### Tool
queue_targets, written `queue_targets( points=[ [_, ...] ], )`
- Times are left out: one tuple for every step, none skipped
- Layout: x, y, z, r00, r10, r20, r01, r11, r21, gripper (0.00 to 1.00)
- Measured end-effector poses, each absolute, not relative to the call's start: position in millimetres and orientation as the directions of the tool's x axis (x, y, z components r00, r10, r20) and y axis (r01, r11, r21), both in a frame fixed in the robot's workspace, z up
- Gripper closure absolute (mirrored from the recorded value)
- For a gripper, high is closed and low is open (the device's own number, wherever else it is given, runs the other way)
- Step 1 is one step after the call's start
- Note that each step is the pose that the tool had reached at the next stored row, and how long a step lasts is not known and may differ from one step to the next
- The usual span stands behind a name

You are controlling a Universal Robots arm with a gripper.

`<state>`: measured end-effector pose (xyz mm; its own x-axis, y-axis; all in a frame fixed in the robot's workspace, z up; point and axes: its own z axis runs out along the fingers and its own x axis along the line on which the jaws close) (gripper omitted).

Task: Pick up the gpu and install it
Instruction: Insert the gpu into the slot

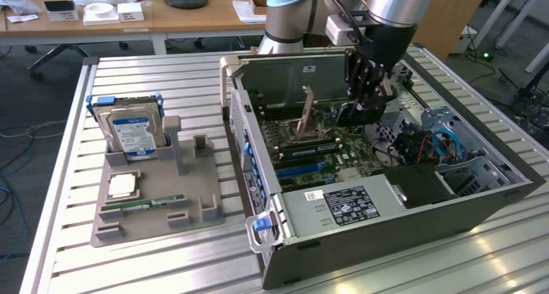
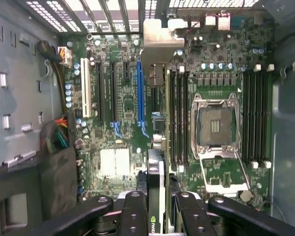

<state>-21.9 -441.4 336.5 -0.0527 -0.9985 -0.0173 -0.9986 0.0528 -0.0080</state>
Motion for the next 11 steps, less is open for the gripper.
queue_targets(
  points=[
    [-23.8,-441.4,335.5,-0.053,-0.998,-0.017,-0.999,0.053,-0.008,0.73],
    [-25.7,-441.3,334.4,-0.053,-0.998,-0.017,-0.999,0.053,-0.008,0.73],
    [-27.7,-441.3,333.3,-0.053,-0.998,-0.017,-0.999,0.053,-0.008,0.73],
    [-29.6,-441.4,332.4,-0.053,-0.998,-0.017,-0.999,0.053,-0.008,0.73],
    [-31.6,-441.4,331.5,-0.053,-0.998,-0.017,-0.999,0.053,-0.008,0.73],
    [-33.5,-441.4,330.8,-0.053,-0.998,-0.017,-0.999,0.053,-0.008,0.73],
    [-35.4,-441.4,330.1,-0.053,-0.998,-0.017,-0.999,0.053,-0.008,0.73],
    [-37.2,-441.4,329.6,-0.053,-0.998,-0.017,-0.999,0.053,-0.008,0.73],
    [-38.9,-441.4,329.2,-0.053,-0.998,-0.017,-0.999,0.053,-0.008,0.73],
    [-40.4,-441.4,329.0,-0.052,-0.998,-0.017,-0.999,0.053,-0.008,0.73],
    [-41.6,-441.5,328.7,-0.052,-0.998,-0.017,-0.999,0.052,-0.008,0.73]
  ],
)
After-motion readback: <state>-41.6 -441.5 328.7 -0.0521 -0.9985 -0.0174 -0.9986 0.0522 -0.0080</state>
